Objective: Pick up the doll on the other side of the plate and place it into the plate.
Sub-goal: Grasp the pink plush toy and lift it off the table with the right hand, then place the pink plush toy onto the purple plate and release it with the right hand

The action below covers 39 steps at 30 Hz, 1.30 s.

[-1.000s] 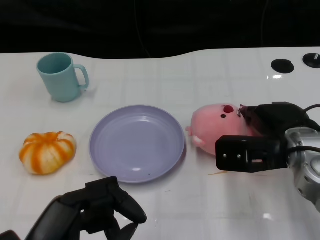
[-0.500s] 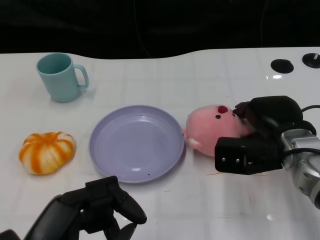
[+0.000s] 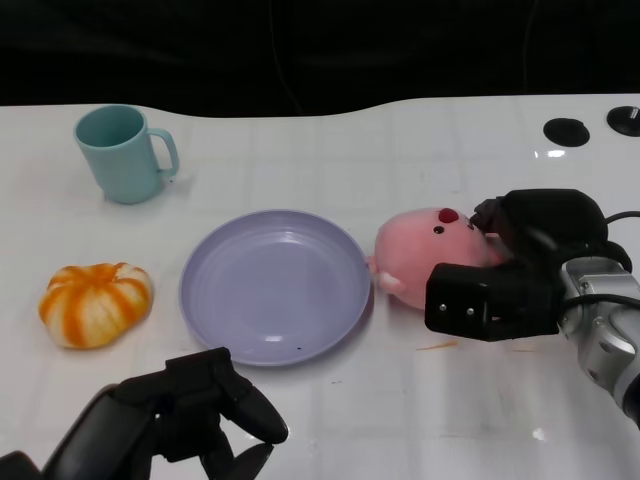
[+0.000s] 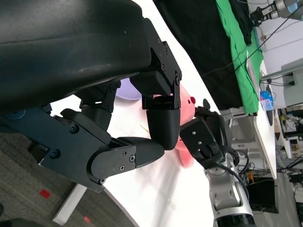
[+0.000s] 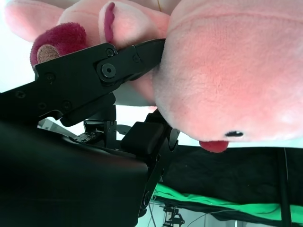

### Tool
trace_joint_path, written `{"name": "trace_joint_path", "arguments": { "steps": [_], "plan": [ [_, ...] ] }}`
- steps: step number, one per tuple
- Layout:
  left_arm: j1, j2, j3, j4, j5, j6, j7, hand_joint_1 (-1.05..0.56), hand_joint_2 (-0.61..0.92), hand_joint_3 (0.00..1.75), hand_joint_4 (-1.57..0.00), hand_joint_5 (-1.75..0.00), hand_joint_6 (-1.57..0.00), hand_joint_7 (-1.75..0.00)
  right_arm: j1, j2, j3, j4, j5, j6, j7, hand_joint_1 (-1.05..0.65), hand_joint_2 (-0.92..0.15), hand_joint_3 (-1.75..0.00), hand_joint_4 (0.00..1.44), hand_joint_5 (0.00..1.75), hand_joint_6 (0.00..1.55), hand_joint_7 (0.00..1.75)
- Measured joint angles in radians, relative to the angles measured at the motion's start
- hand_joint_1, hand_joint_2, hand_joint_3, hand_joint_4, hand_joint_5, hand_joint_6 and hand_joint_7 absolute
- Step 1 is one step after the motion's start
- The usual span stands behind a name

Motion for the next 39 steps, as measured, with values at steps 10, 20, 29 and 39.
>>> {"name": "trace_joint_path", "arguments": {
  "steps": [10,20,29,39],
  "plan": [
    [-0.002,0.003,0.004,0.011,0.002,-0.020,0.000,-0.42,0.74,0.73,-0.72,-1.63,-0.74,-1.15,0.085,-0.025,-0.093,-0.107,0.082,-0.074,-0.042,-0.25,-0.49,-1.06,0.95,1.75,0.71,1.74],
    [0.006,0.010,-0.013,0.035,0.016,-0.072,0.000,-0.41,0.71,0.80,-0.69,-1.68,-0.79,-1.28,0.115,-0.001,-0.173,-0.324,0.169,-0.079,-0.005,-0.19,-0.39,-1.29,0.97,1.75,0.76,1.75],
    [0.026,0.007,-0.040,0.040,0.017,-0.072,0.000,-0.36,0.67,0.89,-0.64,-1.68,-0.78,-1.41,0.116,0.071,-0.155,-0.414,0.165,-0.081,0.046,-0.21,-0.31,-1.41,0.97,1.75,0.76,1.75],
    [0.030,-0.010,-0.097,0.061,0.077,-0.108,0.001,-0.36,0.67,0.93,-0.65,-1.68,-0.75,-1.45,0.016,0.177,-0.101,-0.379,0.169,-0.105,0.127,-0.22,-0.27,-1.39,1.00,1.75,0.79,1.74]
  ]
}}
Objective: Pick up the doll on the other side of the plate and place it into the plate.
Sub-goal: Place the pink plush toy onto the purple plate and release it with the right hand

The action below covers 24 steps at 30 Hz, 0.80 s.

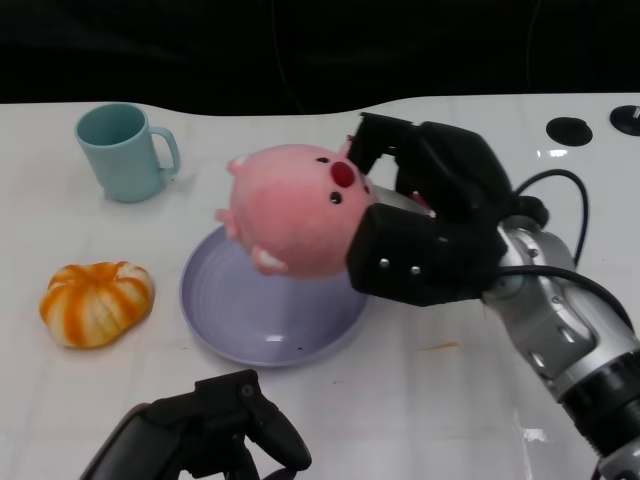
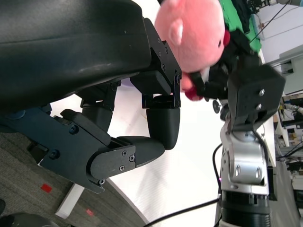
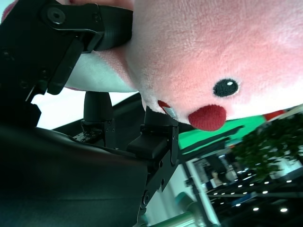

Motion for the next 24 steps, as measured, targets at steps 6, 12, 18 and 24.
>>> {"name": "trace_joint_path", "arguments": {
  "steps": [6,12,18,24],
  "plan": [
    [0.018,-0.029,-0.040,0.001,0.015,-0.009,0.013,-0.34,0.67,0.91,-0.68,-1.67,-0.73,-1.39,-0.035,0.054,0.049,0.077,-0.015,0.004,0.014,-0.22,-0.31,-1.28,0.97,1.75,0.75,1.75],
    [0.021,-0.052,-0.067,0.018,0.036,-0.068,0.026,-0.33,0.67,0.88,-0.73,-1.66,-0.74,-1.33,-0.050,0.082,0.076,0.115,-0.028,0.021,0.025,-0.23,-0.54,-0.74,0.78,1.74,0.89,0.75],
    [0.025,-0.059,-0.072,0.019,0.036,-0.073,0.026,-0.32,0.67,0.88,-0.72,-1.68,-0.74,-1.32,-0.056,0.079,0.086,0.107,-0.030,0.061,0.127,-0.47,-0.90,-0.17,0.41,0.55,0.64,0.03],
    [0.024,-0.059,-0.071,0.020,0.036,-0.081,0.026,-0.30,0.65,0.93,-0.72,-1.68,-0.72,-1.37,-0.054,0.055,0.118,0.013,-0.061,0.120,0.228,-0.65,-0.92,-0.25,0.31,0.34,0.44,0.00]
  ]
}}
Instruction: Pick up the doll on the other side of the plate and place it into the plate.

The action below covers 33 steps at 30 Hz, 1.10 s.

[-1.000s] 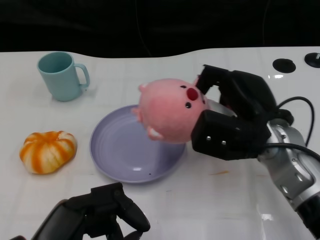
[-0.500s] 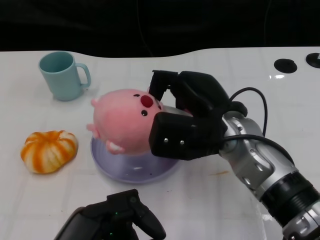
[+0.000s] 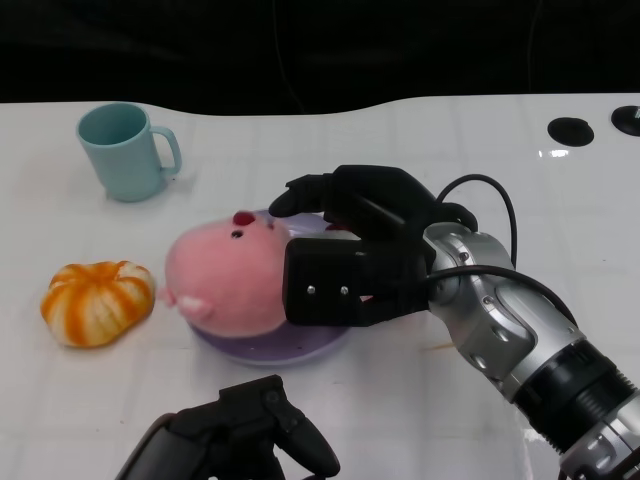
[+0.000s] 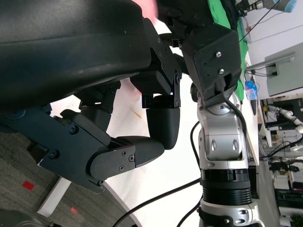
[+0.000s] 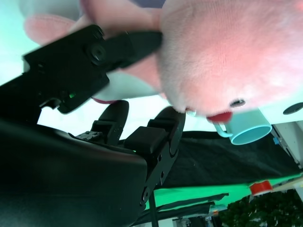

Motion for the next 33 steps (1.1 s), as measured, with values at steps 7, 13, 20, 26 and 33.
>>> {"name": "trace_joint_path", "arguments": {
  "steps": [7,13,20,26,33],
  "plan": [
    [0.006,0.001,0.003,0.000,0.001,-0.004,0.000,-0.33,0.66,0.90,-0.70,-1.67,-0.75,-1.37,0.043,-0.040,0.007,-0.120,-0.019,0.025,0.077,-0.70,-0.92,-0.31,0.26,0.32,0.36,0.00],
    [0.013,0.000,0.003,0.001,0.001,-0.011,0.000,-0.35,0.68,0.83,-0.69,-1.72,-0.79,-1.34,0.111,-0.088,0.000,-0.251,0.002,0.031,0.158,-0.73,-0.92,-0.32,0.22,0.31,0.33,0.00],
    [0.008,-0.007,-0.010,0.022,0.006,-0.026,0.001,-0.34,0.69,0.82,-0.69,-1.73,-0.77,-1.31,0.218,-0.152,-0.044,-0.442,0.076,0.015,0.230,-0.72,-0.92,-0.34,0.25,0.35,0.37,0.02],
    [0.008,-0.014,-0.024,0.020,0.010,-0.005,0.008,-0.32,0.68,0.85,-0.70,-1.74,-0.72,-1.36,0.386,-0.204,-0.128,-0.642,0.160,0.004,0.242,-0.63,-0.92,-0.30,0.34,0.58,0.49,0.06],
    [0.005,-0.022,-0.027,-0.001,-0.005,0.029,0.010,-0.27,0.61,0.98,-0.74,-1.75,-0.69,-1.42,0.578,-0.234,-0.267,-0.795,0.329,-0.043,0.240,-0.37,-0.92,-0.16,0.42,1.02,0.71,0.17]
  ]
}}
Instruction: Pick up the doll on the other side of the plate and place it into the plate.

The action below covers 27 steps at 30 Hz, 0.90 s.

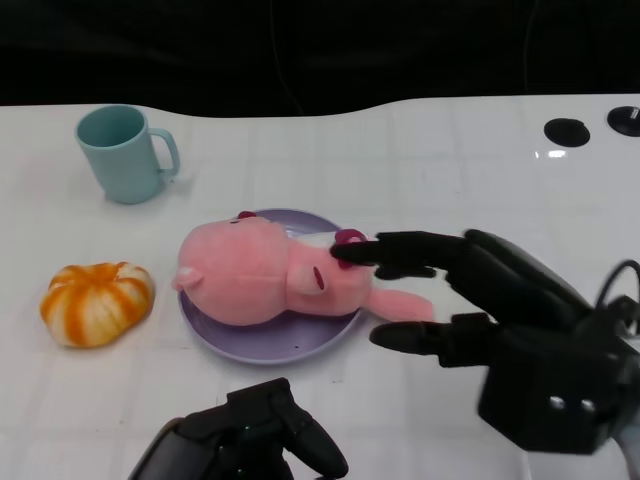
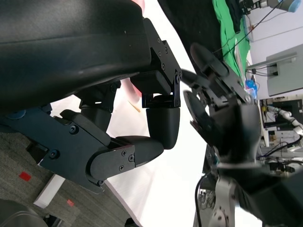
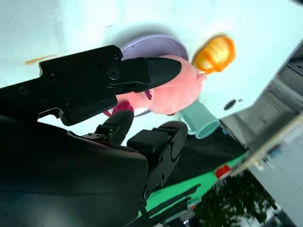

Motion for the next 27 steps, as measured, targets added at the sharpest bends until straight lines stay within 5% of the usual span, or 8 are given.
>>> {"name": "trace_joint_path", "arguments": {
  "steps": [6,10,12,19,27],
  "plan": [
    [0.003,0.002,0.007,-0.005,-0.004,0.007,0.000,-0.28,0.61,0.96,-0.72,-1.74,-0.69,-1.39,0.133,-0.014,-0.083,-0.043,0.120,-0.076,-0.004,-0.14,-0.90,-0.15,0.53,1.22,0.83,0.31],
    [0.006,0.006,0.008,-0.009,-0.005,0.022,0.000,-0.30,0.64,0.91,-0.72,-1.73,-0.70,-1.36,0.191,-0.019,-0.124,-0.069,0.180,-0.114,-0.005,-0.02,-0.52,-0.92,0.65,1.25,0.78,0.71],
    [0.008,0.008,0.012,-0.010,-0.012,0.022,0.000,-0.29,0.65,0.91,-0.71,-1.74,-0.71,-1.37,0.222,-0.019,-0.143,-0.084,0.211,-0.124,-0.008,0.02,-0.45,-1.09,0.72,1.29,0.81,0.84],
    [0.009,0.019,0.032,-0.004,-0.023,0.003,-0.001,-0.31,0.66,0.88,-0.70,-1.72,-0.70,-1.34,0.331,-0.032,-0.201,-0.151,0.282,-0.124,-0.005,0.15,-0.36,-1.44,0.90,1.52,0.92,1.14],
    [0.014,0.042,0.054,0.030,-0.018,-0.054,-0.003,-0.31,0.69,0.80,-0.71,-1.69,-0.72,-1.33,0.425,-0.041,-0.227,-0.227,0.313,-0.079,-0.010,0.18,-0.22,-1.67,0.99,1.74,0.85,1.55]
  ]
}}
